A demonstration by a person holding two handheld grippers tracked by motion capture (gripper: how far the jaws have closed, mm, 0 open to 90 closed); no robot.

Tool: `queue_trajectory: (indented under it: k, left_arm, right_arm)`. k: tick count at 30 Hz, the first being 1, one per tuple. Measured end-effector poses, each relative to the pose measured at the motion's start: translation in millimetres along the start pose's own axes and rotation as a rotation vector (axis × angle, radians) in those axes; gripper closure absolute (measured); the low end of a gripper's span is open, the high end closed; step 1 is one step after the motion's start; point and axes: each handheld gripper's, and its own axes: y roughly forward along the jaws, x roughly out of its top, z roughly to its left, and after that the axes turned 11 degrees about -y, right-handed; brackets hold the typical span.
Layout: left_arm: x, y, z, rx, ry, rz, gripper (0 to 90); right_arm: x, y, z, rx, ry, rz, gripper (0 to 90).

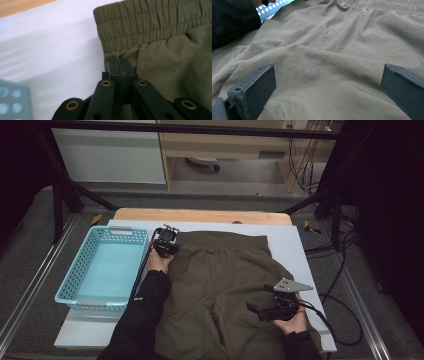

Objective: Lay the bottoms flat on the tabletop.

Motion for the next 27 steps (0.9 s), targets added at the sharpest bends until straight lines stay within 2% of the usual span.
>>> queue_trajectory:
  k: [2, 4, 8, 10, 13, 17, 20, 24, 27]
  left_arm:
    - [-1.0, 4.6, 6.0, 0.011, -0.016, 0.027, 89.4]
    - [-4.3, 10.4, 9.9, -0.009, -0.036, 0.049, 89.1]
    - [-9.4, 14.8, 10.4, -0.036, -0.025, 0.065, 86.2]
    - [-8.6, 11.1, 10.6, -0.042, -0.028, 0.065, 74.4]
    - [-10.8, 2.5, 12.1, -0.088, -0.035, 0.048, 64.1]
    - [-15.1, -7.6, 11.9, -0.135, -0.013, 0.051, 45.2]
    - [-19.2, -14.2, 11.6, -0.180, -0.009, 0.044, 38.1]
    - [-20.6, -18.5, 8.5, -0.185, 0.038, 0.051, 24.5]
    - [-19.2, -18.7, 7.0, -0.202, 0.043, 0.056, 15.8]
  right_arm:
    - [0.0, -0.1, 0.1, -0.002, 0.001, 0.000, 0.5]
    - [0.2, -0.7, -0.1, -0.003, 0.000, -0.003, 0.4]
    - [0.4, -1.2, -0.6, -0.004, 0.000, 0.001, 0.3]
    - [0.4, -1.3, -0.6, -0.005, -0.001, 0.002, 0.2]
    - [0.6, -2.0, -0.6, -0.005, -0.001, 0.000, 0.2]
    - [0.9, -3.4, -0.4, -0.002, -0.001, -0.005, 0.2]
    - [0.7, -3.2, -0.4, 0.002, -0.001, -0.001, 0.1]
    - [-0.1, -1.4, 0.5, 0.013, -0.005, 0.007, 0.1]
    - [-0.1, -2.0, 1.0, 0.014, -0.006, 0.005, 0.1]
